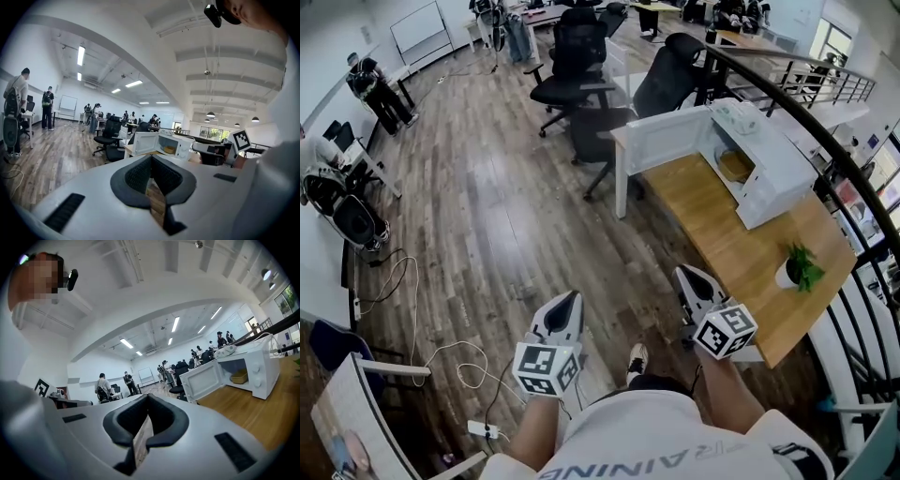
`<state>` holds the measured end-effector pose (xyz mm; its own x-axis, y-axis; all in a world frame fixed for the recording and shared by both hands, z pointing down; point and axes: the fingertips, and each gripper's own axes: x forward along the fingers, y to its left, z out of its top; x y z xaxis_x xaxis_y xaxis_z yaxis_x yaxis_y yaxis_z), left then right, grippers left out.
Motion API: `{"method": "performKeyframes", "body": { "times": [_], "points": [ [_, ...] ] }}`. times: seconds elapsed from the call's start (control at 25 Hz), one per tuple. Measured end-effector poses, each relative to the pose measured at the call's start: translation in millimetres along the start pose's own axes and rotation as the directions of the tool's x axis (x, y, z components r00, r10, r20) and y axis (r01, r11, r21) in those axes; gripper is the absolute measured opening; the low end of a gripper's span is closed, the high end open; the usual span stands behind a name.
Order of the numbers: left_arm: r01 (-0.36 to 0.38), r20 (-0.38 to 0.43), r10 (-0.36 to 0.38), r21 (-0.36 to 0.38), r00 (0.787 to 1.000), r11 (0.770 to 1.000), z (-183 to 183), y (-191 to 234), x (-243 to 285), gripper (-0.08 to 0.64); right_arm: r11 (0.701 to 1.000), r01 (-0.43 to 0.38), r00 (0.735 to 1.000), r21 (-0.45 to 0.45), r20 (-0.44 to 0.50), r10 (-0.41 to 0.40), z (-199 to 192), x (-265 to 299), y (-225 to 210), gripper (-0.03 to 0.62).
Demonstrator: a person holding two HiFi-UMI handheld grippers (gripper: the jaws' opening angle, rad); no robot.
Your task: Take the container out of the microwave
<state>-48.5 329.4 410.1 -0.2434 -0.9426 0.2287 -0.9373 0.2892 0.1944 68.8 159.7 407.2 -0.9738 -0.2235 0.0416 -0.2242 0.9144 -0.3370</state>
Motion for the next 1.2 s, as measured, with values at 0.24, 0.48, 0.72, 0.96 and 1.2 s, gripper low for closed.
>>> {"method": "performKeyframes", "body": {
  "times": [0.24, 0.48, 0.72, 0.96, 1.2],
  "points": [
    [0.025, -0.028, -0.025, 0.020, 0.999, 0.999, 13.2, -10.7, 75.0, 0.031, 0.998, 0.031, 0.999, 0.048, -0.008, -0.031, 11.6, 29.0, -73.5, 0.021],
    [0.016, -0.026, -0.016, 0.030, 1.000, 0.999, 17.0, -22.9, 132.8, 0.031, 0.998, 0.034, 0.999, 0.058, -0.002, -0.034, 25.3, 48.8, -138.4, 0.021],
    [0.054, -0.037, -0.053, 0.040, 0.998, 0.998, 28.9, -33.5, 177.1, 0.032, 0.995, 0.072, 0.997, 0.072, 0.005, -0.073, 37.6, 51.1, -176.9, 0.021],
    [0.148, -0.054, -0.145, 0.073, 0.988, 0.986, 36.2, -54.3, 230.4, 0.031, 0.985, 0.137, 0.990, 0.102, 0.028, -0.140, 45.1, 51.6, -218.5, 0.022],
    [0.243, -0.067, -0.237, 0.087, 0.969, 0.966, 51.9, -56.5, 283.5, 0.031, 0.969, 0.216, 0.974, 0.117, 0.044, -0.222, 52.7, 60.1, -250.6, 0.021]
  ]
}}
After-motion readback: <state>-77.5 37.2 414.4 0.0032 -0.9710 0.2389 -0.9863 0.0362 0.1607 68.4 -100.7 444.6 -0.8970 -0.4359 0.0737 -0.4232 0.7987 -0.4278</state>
